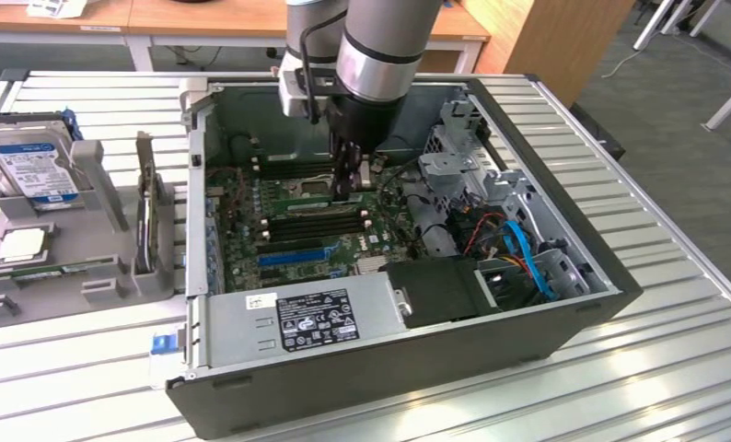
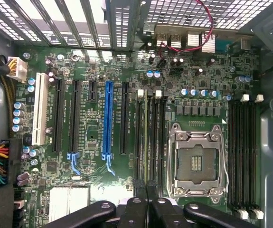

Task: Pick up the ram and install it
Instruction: 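Insert the ram into the slot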

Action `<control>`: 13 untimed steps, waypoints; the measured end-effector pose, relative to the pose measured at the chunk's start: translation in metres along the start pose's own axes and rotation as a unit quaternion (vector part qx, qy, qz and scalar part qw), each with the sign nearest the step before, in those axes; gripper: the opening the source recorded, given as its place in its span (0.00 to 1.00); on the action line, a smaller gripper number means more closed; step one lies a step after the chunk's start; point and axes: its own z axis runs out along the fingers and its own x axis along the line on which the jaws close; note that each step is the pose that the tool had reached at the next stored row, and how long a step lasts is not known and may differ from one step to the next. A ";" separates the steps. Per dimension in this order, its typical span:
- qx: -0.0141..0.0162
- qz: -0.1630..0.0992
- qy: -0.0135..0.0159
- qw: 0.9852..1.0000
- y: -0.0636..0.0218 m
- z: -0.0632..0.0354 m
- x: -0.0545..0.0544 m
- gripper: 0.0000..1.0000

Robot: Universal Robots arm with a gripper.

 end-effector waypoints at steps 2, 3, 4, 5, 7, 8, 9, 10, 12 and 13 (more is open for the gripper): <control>0.000 0.000 0.000 1.000 -0.0001 0.0015 0.000 0.12; 0.000 0.000 0.000 1.000 -0.0002 0.0024 0.000 0.12; 0.000 0.000 0.000 1.000 -0.0002 0.0034 0.000 0.12; 0.000 0.000 0.000 1.000 -0.0003 0.0045 0.000 0.12; 0.000 0.000 0.000 1.000 -0.0005 0.0069 0.001 0.12; 0.000 0.000 0.000 1.000 -0.0006 0.0081 0.001 0.12; 0.000 0.000 0.000 1.000 -0.0006 0.0092 0.001 0.12; 0.000 0.000 0.000 1.000 -0.0007 0.0102 0.001 0.12; 0.000 0.000 0.000 1.000 -0.0008 0.0123 0.001 0.12; 0.000 0.000 0.000 1.000 -0.0009 0.0133 0.001 0.12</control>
